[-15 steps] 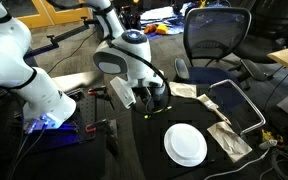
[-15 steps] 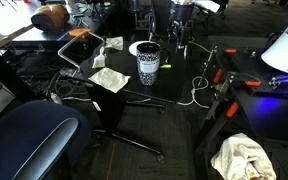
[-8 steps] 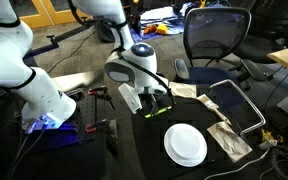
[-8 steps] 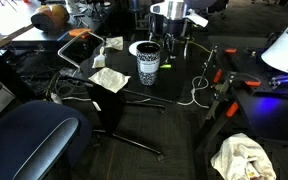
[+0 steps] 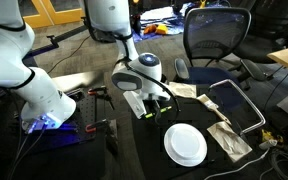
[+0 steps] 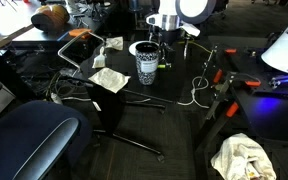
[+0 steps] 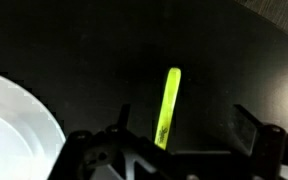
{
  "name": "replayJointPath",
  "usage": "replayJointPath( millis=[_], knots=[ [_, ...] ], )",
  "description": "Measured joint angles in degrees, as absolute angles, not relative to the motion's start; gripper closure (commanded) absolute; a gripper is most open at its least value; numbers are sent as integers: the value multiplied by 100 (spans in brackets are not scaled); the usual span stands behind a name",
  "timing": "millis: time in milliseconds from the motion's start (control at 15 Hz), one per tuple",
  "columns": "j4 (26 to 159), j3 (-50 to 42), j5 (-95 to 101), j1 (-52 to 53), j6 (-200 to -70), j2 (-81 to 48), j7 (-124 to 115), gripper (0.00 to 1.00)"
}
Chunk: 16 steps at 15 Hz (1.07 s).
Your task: Put the marker in the cup
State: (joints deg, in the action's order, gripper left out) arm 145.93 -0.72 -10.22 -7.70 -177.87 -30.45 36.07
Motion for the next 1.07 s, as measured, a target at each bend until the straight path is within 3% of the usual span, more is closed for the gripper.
replayJointPath(
  millis=[333, 400, 467, 600, 1067],
  knots=[
    [14450, -61, 57, -1046, -17824, -3259, 2786, 0],
    [14425, -61, 190, -1079, -17829, -3294, 2672, 4],
    [14404, -61, 280, -1101, -17835, -3324, 2607, 26],
    [14359, -61, 433, -1135, -17851, -3383, 2498, 32],
    [14290, -78, 628, -1151, -17910, -3423, 2416, 85]
  ],
)
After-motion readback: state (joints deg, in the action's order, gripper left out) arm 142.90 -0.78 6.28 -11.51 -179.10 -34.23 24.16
